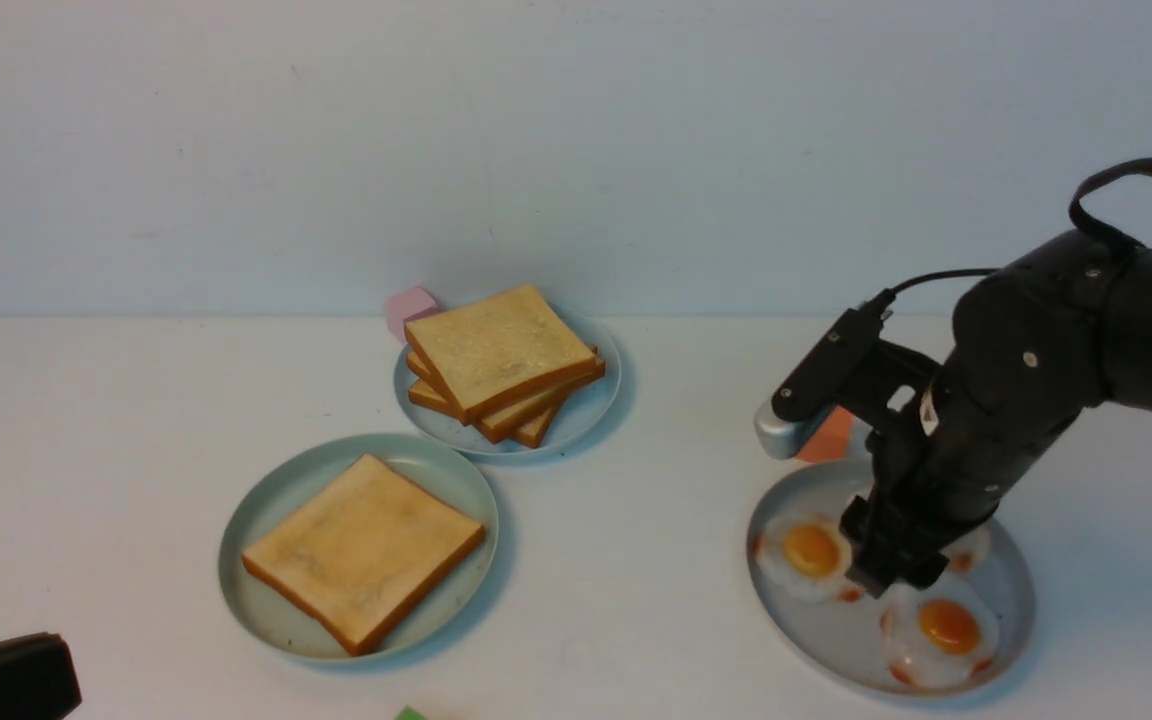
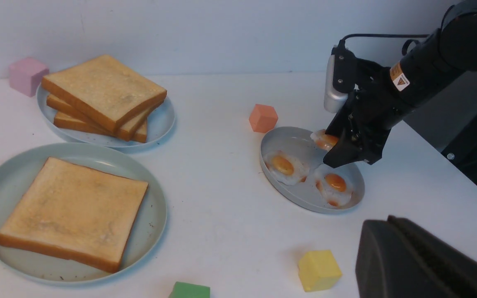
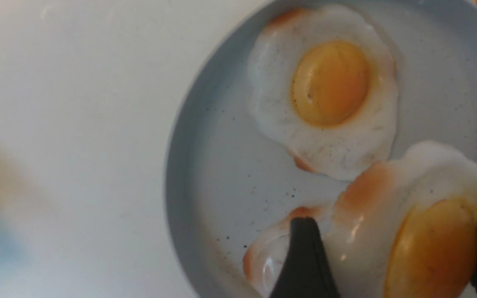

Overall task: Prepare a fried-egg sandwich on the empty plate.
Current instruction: Use the right arm to grab a fried egg, then use the right arm to place the fried egg on the slice of bread in the middle

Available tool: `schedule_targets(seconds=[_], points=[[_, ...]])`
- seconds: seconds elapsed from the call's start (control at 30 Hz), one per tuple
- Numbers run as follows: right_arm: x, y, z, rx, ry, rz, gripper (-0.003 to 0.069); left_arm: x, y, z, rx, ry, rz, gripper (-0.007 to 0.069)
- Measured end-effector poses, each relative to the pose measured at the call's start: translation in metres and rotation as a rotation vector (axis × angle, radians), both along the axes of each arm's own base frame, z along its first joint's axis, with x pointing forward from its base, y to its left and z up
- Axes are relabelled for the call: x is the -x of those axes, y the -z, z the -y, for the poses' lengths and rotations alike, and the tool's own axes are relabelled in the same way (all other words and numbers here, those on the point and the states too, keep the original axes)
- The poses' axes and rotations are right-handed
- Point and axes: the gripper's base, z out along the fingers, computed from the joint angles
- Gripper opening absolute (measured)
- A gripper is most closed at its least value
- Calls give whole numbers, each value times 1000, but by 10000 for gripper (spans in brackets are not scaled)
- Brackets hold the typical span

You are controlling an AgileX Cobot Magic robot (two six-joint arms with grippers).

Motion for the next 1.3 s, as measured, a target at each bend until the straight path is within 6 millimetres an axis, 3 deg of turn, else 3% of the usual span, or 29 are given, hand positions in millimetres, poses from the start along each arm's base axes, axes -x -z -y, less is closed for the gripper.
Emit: schedule_targets(seconds=[0.2,0.23,0.27,0.3,0.4,0.47,0.5,0.53,0.63,0.87,1.1,1.3], points=[[9,-25,-36,-93,-40,16,494,0,2,-4,-69,-21,21,-13],[15,-44,-65,-153,-96,44,494,0,0,-7,-108,-37,42,-13],[14,-46,-66,-157,-97,50,494,0,0,-7,-110,-37,41,-13],[19,-61,-94,-209,-155,80,494,0,-4,-9,-131,-51,63,-13],[24,-76,-142,-282,-236,113,494,1,-10,-12,-136,-69,89,-13],[24,-71,-174,-303,-274,109,494,1,-12,-13,-132,-79,93,-13],[23,-73,-178,-312,-278,116,494,1,-12,-13,-131,-81,92,-13],[20,-59,-204,-311,-307,101,494,3,-12,-15,-128,-85,92,-13],[9,-38,-237,-311,-327,90,494,6,-11,-18,-124,-90,99,-13],[-19,8,-275,-302,-330,91,494,10,-13,-21,-107,-93,121,-13],[-28,40,-282,-258,-338,100,493,11,-14,-21,-105,-93,124,-13],[-29,41,-284,-279,-323,98,500,11,-14,-21,-104,-93,124,-13]])
